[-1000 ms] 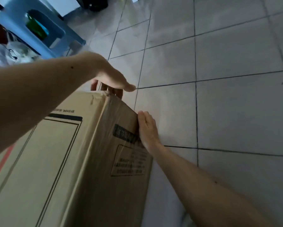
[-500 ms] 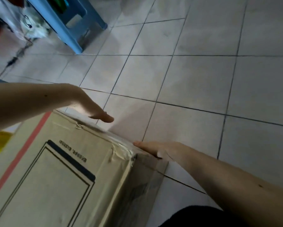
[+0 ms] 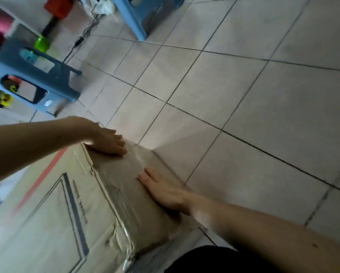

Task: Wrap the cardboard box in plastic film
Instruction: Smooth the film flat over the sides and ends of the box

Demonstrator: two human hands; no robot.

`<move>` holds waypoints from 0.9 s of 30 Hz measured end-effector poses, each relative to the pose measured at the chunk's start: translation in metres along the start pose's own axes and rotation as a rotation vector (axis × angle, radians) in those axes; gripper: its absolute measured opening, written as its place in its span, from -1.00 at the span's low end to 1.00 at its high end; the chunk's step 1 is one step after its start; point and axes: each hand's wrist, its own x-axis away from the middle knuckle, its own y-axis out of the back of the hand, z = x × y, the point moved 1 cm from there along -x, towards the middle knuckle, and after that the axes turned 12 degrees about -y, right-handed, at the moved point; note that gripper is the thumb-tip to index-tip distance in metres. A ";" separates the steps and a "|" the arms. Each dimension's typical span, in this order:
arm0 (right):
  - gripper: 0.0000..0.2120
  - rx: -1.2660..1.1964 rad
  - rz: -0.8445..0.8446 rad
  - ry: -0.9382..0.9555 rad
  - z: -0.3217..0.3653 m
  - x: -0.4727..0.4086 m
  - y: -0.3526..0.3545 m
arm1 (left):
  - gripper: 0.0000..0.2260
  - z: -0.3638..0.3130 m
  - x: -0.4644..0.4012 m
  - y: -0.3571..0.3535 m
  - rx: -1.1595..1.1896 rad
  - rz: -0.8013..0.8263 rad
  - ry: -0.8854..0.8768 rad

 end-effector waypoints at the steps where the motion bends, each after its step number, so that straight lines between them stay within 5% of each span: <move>1: -0.36 0.021 -0.054 -0.011 0.006 -0.008 0.005 | -0.53 0.000 0.001 -0.002 -0.024 0.020 -0.009; 6: -0.40 0.037 -0.034 0.027 0.040 -0.041 0.007 | -0.52 0.006 0.002 0.009 0.022 0.012 -0.002; 10: -0.37 -0.033 -0.011 -0.018 0.039 -0.049 -0.002 | -0.45 0.035 0.004 0.007 0.065 -0.121 0.204; 13: -0.40 -0.026 -0.096 0.021 0.049 -0.069 0.008 | -0.33 0.045 -0.003 -0.002 0.121 -0.056 0.342; 27: -0.47 0.091 -0.009 0.091 0.116 -0.159 0.041 | -0.54 0.056 -0.012 -0.008 0.197 -0.284 0.218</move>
